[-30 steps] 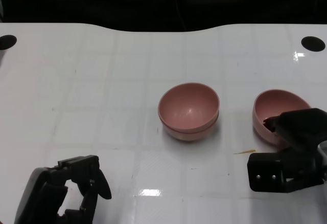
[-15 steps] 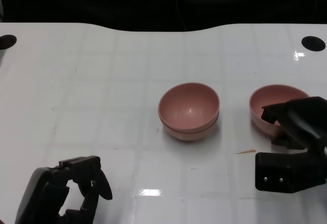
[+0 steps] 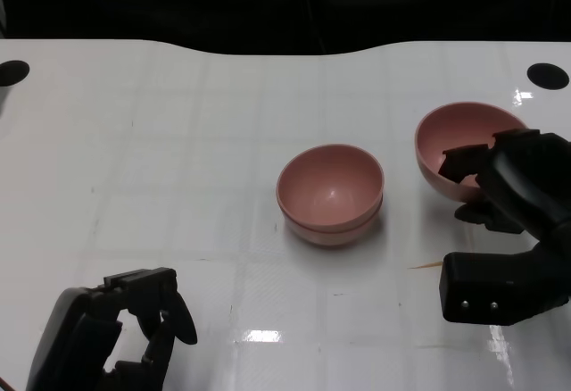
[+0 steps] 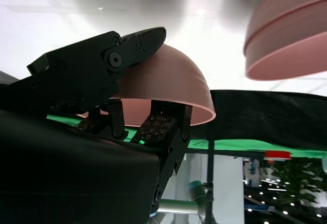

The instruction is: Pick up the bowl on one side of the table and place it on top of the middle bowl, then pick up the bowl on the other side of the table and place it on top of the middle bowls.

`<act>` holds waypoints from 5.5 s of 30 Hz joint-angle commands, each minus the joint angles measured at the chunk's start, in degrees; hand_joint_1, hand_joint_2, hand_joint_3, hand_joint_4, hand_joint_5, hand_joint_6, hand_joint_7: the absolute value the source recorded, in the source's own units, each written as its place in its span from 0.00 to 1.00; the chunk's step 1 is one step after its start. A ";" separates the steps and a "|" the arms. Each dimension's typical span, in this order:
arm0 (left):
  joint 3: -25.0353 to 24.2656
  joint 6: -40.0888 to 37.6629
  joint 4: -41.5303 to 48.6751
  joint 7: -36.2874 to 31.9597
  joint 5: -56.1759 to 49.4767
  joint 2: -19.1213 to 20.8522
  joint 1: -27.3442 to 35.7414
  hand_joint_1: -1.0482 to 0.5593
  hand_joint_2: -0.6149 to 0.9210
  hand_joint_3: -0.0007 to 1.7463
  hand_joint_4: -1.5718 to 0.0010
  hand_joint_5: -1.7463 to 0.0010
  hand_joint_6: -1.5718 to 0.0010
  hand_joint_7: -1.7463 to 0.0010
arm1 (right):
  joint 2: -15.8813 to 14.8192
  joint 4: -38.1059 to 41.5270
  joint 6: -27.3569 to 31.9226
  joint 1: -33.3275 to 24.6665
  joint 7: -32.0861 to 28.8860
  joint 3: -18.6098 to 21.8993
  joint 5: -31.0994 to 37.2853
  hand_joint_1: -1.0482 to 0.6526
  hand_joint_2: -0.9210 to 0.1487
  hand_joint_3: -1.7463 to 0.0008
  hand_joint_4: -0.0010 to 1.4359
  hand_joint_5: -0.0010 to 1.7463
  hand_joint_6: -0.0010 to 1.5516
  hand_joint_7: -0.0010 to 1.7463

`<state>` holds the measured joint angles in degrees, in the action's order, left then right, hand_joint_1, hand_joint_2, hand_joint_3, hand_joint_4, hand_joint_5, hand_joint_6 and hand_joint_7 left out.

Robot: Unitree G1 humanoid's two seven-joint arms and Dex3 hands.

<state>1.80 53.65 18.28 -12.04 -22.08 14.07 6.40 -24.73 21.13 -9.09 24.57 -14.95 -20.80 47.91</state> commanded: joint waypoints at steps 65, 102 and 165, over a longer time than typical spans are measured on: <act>-0.01 -1.28 -0.88 1.41 -0.25 1.15 0.85 0.64 0.55 0.93 0.42 0.04 0.46 0.16 | 6.51 1.07 -6.08 10.55 16.90 -7.63 -1.70 0.21 0.00 0.83 0.31 0.02 0.28 0.00; 0.08 -1.92 -0.76 1.49 -0.80 1.66 0.74 0.63 0.55 0.93 0.43 0.03 0.46 0.16 | 2.55 -6.84 -7.57 -0.88 16.58 -6.79 -0.37 0.22 0.00 0.88 0.26 0.01 0.26 0.01; 0.73 -2.44 1.68 1.35 0.77 0.25 -0.46 0.64 0.55 0.92 0.42 0.03 0.44 0.17 | 5.69 6.55 -41.12 -14.12 11.49 10.14 -27.66 0.77 0.85 0.02 0.70 1.00 0.60 0.87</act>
<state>2.55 51.72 19.33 -11.15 -22.00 13.85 6.09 -18.96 26.63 -49.35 9.71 -3.20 -11.50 20.90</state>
